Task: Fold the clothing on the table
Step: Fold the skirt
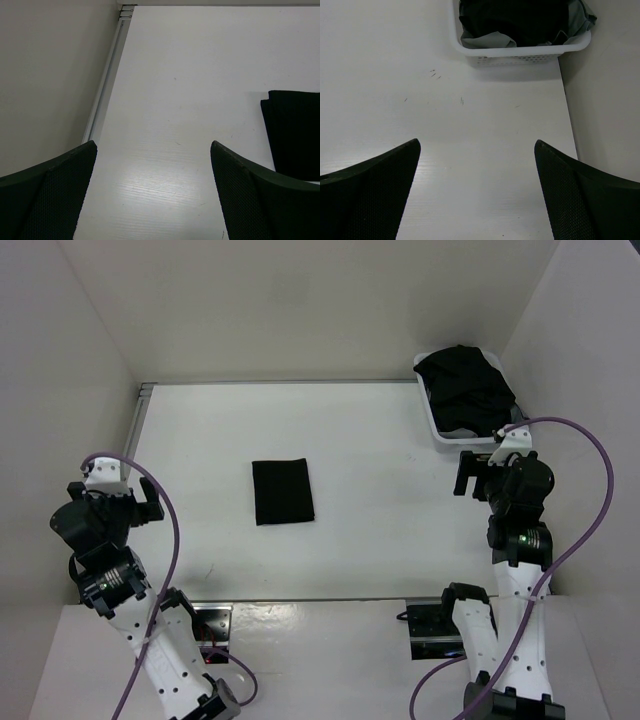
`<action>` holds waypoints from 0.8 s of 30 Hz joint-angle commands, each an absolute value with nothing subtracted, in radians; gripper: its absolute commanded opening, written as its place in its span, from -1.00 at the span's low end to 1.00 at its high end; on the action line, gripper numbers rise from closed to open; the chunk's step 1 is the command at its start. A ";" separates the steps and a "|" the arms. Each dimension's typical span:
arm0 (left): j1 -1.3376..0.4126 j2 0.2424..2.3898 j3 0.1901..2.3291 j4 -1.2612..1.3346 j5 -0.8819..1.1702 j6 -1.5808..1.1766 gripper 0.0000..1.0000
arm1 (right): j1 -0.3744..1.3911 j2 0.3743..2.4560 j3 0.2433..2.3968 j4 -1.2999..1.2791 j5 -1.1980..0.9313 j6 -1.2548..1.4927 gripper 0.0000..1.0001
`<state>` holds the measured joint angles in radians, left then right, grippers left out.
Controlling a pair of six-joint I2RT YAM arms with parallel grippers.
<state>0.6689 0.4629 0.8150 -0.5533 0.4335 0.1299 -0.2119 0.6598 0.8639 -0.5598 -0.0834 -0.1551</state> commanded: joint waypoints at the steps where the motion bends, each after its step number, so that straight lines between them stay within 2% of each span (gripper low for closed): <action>1: 0.676 0.453 0.816 -0.518 0.457 0.140 1.00 | -0.206 0.649 0.867 -0.500 -0.083 -0.163 0.97; 24: 0.676 0.443 0.816 -0.528 0.448 0.140 1.00 | -0.206 0.630 0.867 -0.500 -0.046 -0.161 0.97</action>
